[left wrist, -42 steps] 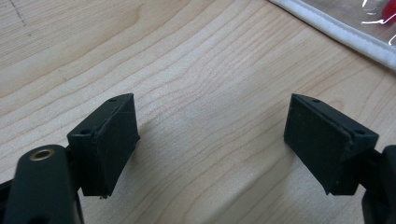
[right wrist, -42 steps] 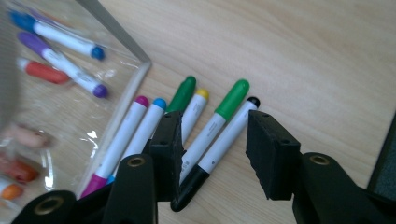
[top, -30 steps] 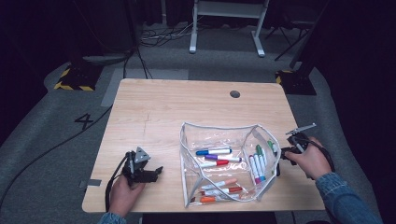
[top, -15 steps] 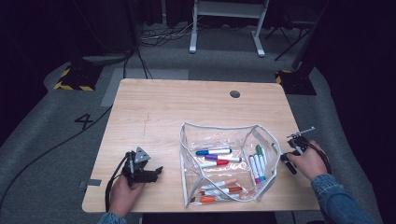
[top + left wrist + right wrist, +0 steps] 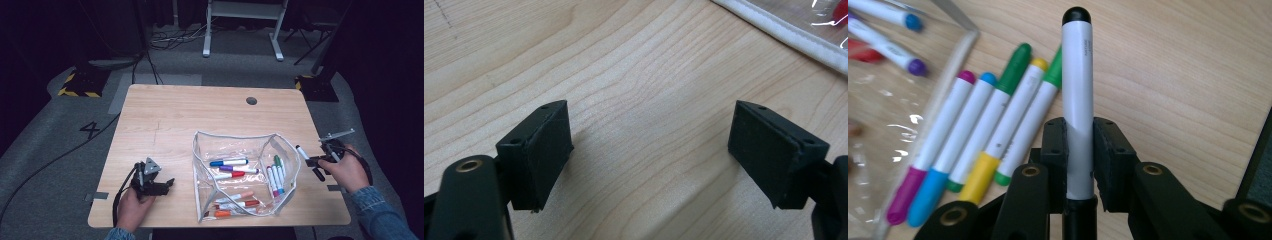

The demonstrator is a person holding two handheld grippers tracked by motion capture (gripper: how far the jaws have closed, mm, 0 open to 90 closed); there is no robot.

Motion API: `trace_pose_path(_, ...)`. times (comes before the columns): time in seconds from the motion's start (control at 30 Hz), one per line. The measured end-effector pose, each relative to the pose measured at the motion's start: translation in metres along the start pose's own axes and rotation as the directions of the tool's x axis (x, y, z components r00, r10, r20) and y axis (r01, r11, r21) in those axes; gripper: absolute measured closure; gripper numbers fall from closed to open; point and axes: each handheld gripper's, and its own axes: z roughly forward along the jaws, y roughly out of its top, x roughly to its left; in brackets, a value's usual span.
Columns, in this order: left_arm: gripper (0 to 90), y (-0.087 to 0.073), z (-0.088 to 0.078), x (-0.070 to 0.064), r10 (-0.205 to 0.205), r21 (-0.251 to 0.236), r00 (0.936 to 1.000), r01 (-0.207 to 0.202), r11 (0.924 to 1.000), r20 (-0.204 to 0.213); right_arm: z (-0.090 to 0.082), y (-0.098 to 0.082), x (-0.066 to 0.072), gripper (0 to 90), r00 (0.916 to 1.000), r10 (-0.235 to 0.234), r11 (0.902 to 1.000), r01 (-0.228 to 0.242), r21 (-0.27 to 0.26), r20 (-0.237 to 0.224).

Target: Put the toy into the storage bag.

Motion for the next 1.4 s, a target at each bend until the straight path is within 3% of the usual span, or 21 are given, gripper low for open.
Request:
trace_pose_path(0.3,17.9,0.000,0.000,0.000,0.000,0.000,1.0000,0.000,1.0000,0.000,-0.044,0.016,0.016,76.8,0.9952,-0.089,0.9947,0.086,-0.055,-0.041)
trace_pose_path(0.53,17.9,0.000,0.000,0.000,-0.001,0.000,1.0000,0.001,1.0000,0.000,-0.075,0.029,0.031,76.8,0.9883,-0.142,0.9848,0.136,-0.108,-0.055)
trace_pose_path(0.7,17.9,0.000,0.000,0.000,0.000,0.000,1.0000,0.000,1.0000,0.000,-0.094,0.038,0.046,76.8,0.9783,-0.197,0.9728,0.187,-0.136,-0.064)
trace_pose_path(1.0,17.8,0.000,0.000,0.000,0.001,-0.001,1.0000,-0.001,1.0000,-0.001,-0.116,0.051,0.079,76.9,0.9493,-0.305,0.9427,0.289,-0.166,-0.076)
trace_pose_path(1.4,17.8,0.000,0.000,0.000,0.001,0.000,1.0000,-0.001,1.0000,0.000,-0.118,0.066,0.131,76.8,0.8849,-0.450,0.8876,0.427,-0.173,-0.122)
